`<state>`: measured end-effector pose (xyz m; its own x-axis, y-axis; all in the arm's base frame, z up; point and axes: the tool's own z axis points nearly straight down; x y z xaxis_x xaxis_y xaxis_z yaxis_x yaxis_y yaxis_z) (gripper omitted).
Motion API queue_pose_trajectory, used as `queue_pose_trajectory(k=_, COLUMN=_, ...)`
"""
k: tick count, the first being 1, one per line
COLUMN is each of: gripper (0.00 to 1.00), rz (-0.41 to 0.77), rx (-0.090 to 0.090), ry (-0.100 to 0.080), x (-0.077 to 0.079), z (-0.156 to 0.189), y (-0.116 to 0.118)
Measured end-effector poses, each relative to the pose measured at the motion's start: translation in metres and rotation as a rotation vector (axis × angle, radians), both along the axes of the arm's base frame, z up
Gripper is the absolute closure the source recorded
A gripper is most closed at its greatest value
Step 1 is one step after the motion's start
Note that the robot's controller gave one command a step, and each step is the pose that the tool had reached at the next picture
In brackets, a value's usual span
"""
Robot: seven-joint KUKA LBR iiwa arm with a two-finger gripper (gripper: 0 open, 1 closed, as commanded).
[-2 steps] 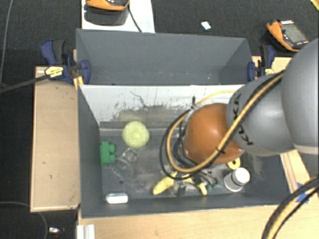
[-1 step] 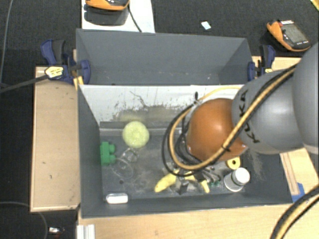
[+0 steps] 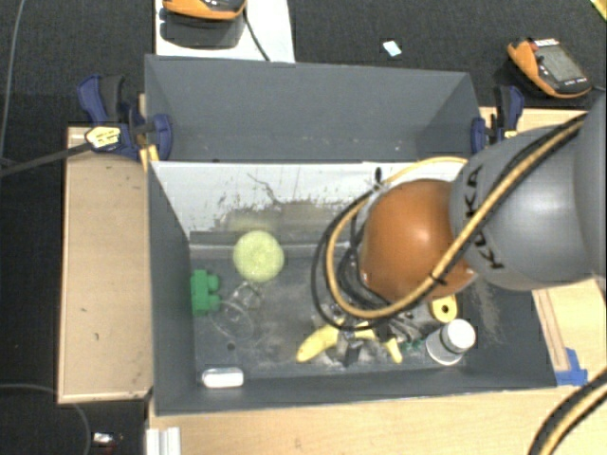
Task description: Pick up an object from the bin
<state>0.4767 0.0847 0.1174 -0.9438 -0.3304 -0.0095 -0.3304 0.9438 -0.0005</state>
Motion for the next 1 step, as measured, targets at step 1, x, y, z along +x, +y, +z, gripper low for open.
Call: queue_pose_trajectory(k=1, gripper=1.0, rz=-0.002, rx=0.0, ry=0.0, x=0.0001, z=0.017, y=0.0001)
